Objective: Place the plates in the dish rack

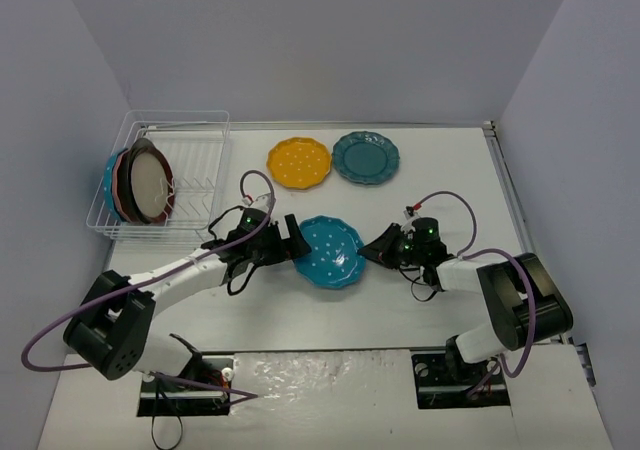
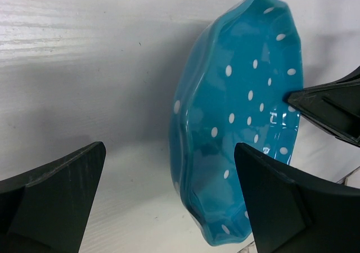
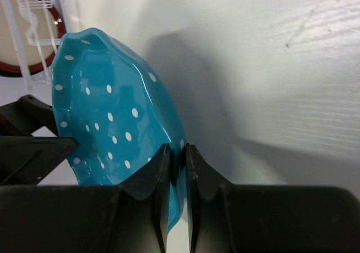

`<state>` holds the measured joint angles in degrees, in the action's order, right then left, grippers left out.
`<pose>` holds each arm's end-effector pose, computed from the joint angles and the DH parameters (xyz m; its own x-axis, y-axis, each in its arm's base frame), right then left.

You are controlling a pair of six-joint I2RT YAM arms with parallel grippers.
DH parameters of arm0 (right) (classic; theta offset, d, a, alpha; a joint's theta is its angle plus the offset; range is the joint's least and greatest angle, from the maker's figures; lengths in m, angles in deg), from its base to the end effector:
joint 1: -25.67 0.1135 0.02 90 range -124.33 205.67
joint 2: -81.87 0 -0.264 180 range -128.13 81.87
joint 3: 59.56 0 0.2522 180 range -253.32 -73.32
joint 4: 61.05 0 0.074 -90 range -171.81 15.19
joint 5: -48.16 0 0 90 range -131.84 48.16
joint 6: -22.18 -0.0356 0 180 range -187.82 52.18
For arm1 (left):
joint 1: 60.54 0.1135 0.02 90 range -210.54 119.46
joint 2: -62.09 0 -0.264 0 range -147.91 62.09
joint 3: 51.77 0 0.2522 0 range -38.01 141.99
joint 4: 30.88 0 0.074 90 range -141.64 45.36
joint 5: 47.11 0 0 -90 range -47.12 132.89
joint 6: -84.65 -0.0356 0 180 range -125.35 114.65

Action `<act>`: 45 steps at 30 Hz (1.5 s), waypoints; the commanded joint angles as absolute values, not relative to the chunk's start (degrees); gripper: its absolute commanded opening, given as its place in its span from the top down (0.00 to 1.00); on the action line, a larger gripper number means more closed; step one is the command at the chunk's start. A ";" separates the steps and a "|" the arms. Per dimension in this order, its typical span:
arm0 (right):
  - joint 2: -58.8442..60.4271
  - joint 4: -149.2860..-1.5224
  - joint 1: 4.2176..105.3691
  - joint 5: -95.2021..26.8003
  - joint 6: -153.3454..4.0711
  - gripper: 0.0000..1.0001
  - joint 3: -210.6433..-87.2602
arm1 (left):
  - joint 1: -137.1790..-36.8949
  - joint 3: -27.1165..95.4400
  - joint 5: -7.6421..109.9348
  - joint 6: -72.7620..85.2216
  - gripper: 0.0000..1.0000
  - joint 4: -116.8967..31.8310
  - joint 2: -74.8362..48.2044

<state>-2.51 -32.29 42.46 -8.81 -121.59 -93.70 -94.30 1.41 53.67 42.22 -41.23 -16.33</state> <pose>0.2357 0.0914 0.1443 -0.7943 0.4667 -0.3890 -0.1474 0.4731 0.8686 0.2322 -0.1632 0.2012 -0.8227 -0.3222 -0.4683 0.0965 0.7327 -0.6737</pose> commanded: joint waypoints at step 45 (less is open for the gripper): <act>27.28 -66.59 33.29 -16.97 -98.35 0.00 -109.39 | -90.49 41.12 31.19 10.87 1.00 -74.75 -2.96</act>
